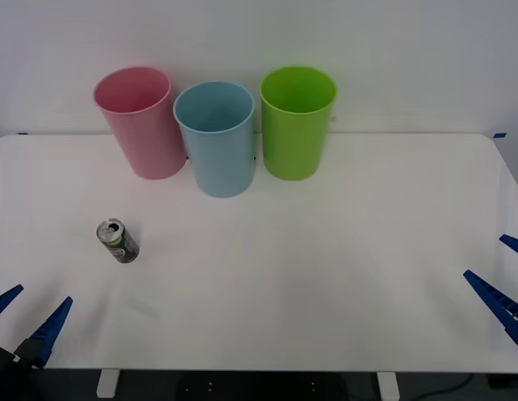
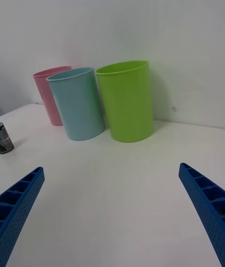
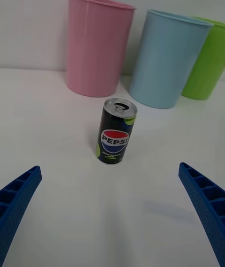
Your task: Grasp the object on the table and drop it into the matching bin: aluminum can to the light blue bin, PET bottle to the pink bin.
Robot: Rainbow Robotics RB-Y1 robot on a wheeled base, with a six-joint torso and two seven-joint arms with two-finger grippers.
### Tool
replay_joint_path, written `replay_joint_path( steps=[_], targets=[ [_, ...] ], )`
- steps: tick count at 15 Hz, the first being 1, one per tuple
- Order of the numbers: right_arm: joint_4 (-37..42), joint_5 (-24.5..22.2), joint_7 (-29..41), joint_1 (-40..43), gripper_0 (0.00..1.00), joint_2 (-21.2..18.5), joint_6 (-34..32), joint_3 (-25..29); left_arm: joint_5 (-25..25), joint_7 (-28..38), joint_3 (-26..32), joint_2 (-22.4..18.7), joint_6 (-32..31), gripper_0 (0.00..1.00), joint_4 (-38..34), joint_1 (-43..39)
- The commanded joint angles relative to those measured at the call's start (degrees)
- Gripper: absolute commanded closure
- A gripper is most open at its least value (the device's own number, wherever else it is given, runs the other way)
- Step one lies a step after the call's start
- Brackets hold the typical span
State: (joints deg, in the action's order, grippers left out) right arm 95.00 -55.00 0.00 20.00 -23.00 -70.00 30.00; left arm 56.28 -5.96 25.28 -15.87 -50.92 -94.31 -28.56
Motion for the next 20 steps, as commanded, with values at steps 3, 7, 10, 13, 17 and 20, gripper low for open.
replay_joint_path(
  steps=[3, 7, 10, 13, 17, 20],
  targets=[
    [0.0, 0.0, 0.0, 0.0, 0.00, 0.0, 0.0, 0.0, 4.7, 0.4, -2.1, 2.1, 5.2, 0.00, 0.1, 3.9],
    [0.0, 0.0, 0.0, 0.0, 0.00, 0.0, 0.0, 0.0, 8.6, 1.3, -3.5, 2.1, 8.0, 0.00, 0.4, 6.6],
    [0.0, 0.0, 0.0, 0.0, 0.00, 0.0, 0.0, 0.0, 9.7, 1.9, -4.2, 2.1, 8.7, 0.00, 4.0, 10.1],
    [0.0, 0.0, 0.0, 0.0, 0.00, 0.0, 0.0, 0.0, 11.7, 1.9, -4.3, 2.1, 9.0, 0.00, 7.1, 13.3],
    [0.0, 0.0, 0.0, 0.0, 0.00, 0.0, 0.0, 0.0, 11.9, 1.6, -5.2, 2.2, 9.3, 0.00, 11.2, 16.5],
    [0.0, 0.0, 0.0, 0.0, 0.00, 0.0, 0.0, 0.0, 12.0, 0.9, -5.4, 2.1, 9.3, 0.00, 14.5, 19.4]
  ],
)
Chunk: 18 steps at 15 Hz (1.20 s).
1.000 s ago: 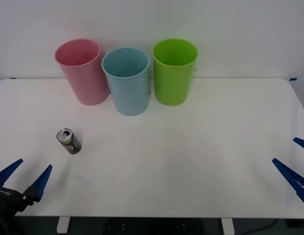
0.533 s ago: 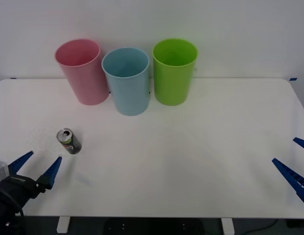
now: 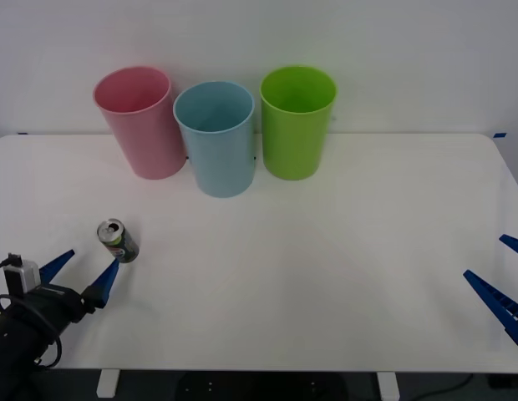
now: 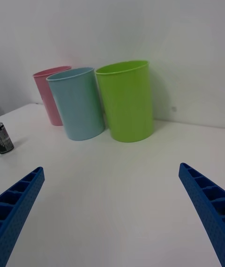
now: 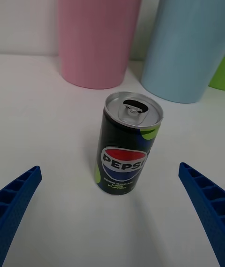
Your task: Grasp the object on the table and drop it into the matching bin: aluminum can to the light blue bin, PET bottle to the pink bin.
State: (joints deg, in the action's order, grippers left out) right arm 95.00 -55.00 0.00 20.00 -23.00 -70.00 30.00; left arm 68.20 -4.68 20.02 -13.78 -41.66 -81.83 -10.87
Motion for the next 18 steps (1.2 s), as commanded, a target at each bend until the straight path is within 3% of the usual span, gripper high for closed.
replay_joint_path(
  steps=[1, 18],
  targets=[
    [0.0, 0.0, 0.0, 0.0, 0.00, 0.0, 0.0, 0.0, 0.3, -0.7, -0.2, 0.1, 0.0, 0.00, 2.9, 2.7],
    [0.0, 0.0, 0.0, 0.0, 0.00, 0.0, 0.0, 0.0, 3.5, -1.5, -1.6, 0.0, 1.2, 0.00, 13.0, 13.4]
  ],
)
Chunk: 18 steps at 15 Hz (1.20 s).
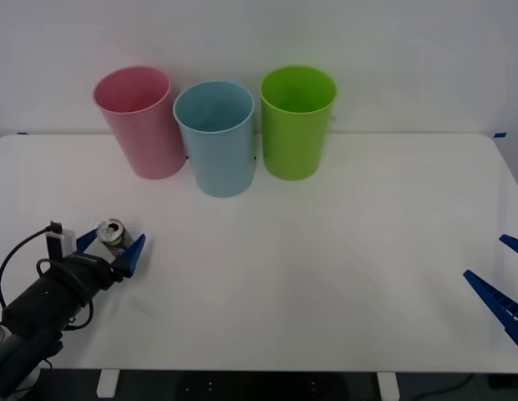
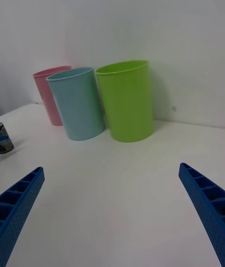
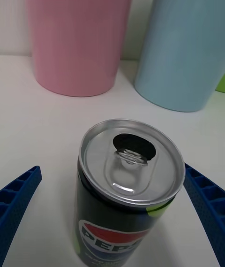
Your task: Grasp the object on the table and drop it into the matching bin: aluminum can to the light blue bin, PET bottle to the pink bin.
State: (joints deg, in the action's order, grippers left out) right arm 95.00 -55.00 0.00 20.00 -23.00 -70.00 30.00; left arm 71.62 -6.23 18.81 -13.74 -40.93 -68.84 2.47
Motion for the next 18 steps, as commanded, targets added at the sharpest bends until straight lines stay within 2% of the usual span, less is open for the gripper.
replay_joint_path(
  steps=[1, 3, 4, 5, 6, 7, 8, 18],
  targets=[
    [0.0, 0.0, 0.0, 0.0, 0.00, 0.0, 0.0, 0.0, 0.1, 0.0, -0.5, -0.1, 0.6, 0.00, 0.0, 0.2],
    [0.0, 0.0, 0.0, 0.0, 0.00, 0.0, 0.0, 0.0, 0.1, 0.0, -0.7, -0.1, 0.7, 0.00, 0.0, 0.2],
    [0.0, 0.0, 0.0, 0.0, 0.00, 0.0, 0.0, 0.0, 0.1, 0.0, -0.7, -0.1, 0.6, 0.06, 0.0, 0.1],
    [0.0, 0.0, 0.0, 0.0, 0.00, 0.0, 0.0, 0.0, 0.1, 0.0, -0.8, -0.1, 0.6, 0.26, 0.0, 0.2],
    [0.0, 0.0, 0.0, 0.0, 0.00, 0.0, 0.0, 0.0, 0.1, -0.3, -0.8, -0.1, 0.6, 0.81, 0.1, 0.1],
    [0.0, 0.0, 0.0, 0.0, 0.00, 0.0, 0.0, 0.0, 0.1, -0.6, -1.0, -0.1, 0.7, 0.97, 0.0, 0.0],
    [0.0, 0.0, 0.0, 0.0, 0.00, 0.0, 0.0, 0.0, 0.1, -0.9, -1.0, -0.1, 0.6, 1.00, 0.0, -0.1],
    [0.0, 0.0, 0.0, 0.0, 0.00, 0.0, 0.0, 0.0, -1.0, -1.3, -1.0, -0.1, 0.6, 1.00, -0.1, -0.3]
  ],
)
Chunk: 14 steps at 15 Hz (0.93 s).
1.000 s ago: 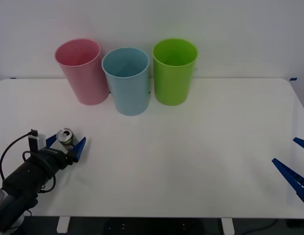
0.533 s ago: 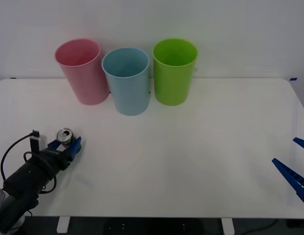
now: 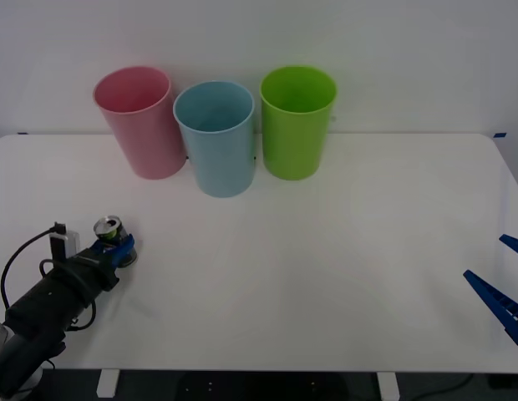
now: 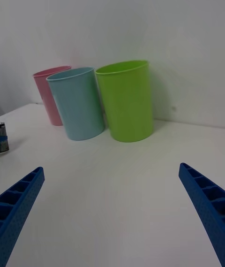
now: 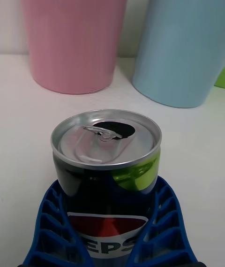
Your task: Grasp the object on the table and drop it into the matching bin: aluminum can to the light blue bin, PET bottle to the pink bin.
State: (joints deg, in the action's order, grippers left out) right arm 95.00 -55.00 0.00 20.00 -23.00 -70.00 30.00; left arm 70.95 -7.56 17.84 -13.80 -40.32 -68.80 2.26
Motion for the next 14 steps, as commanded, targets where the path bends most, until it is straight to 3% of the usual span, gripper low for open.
replay_joint_path(
  steps=[1, 9, 14],
  targets=[
    [0.0, 0.0, 0.0, 0.0, 0.00, 0.0, 0.0, 0.0, -0.5, 0.2, 0.0, 0.0, -0.4, 1.00, -0.5, -0.1],
    [0.0, 0.0, 0.0, 0.0, 0.00, 0.0, 0.0, 0.0, -5.5, 2.1, -0.3, 0.0, -1.5, 1.00, -8.5, -2.4],
    [0.0, 0.0, 0.0, 0.0, 0.00, 0.0, 0.0, 0.0, -7.7, 3.6, -0.6, 0.0, -1.5, 1.00, -17.3, -5.2]
  ],
)
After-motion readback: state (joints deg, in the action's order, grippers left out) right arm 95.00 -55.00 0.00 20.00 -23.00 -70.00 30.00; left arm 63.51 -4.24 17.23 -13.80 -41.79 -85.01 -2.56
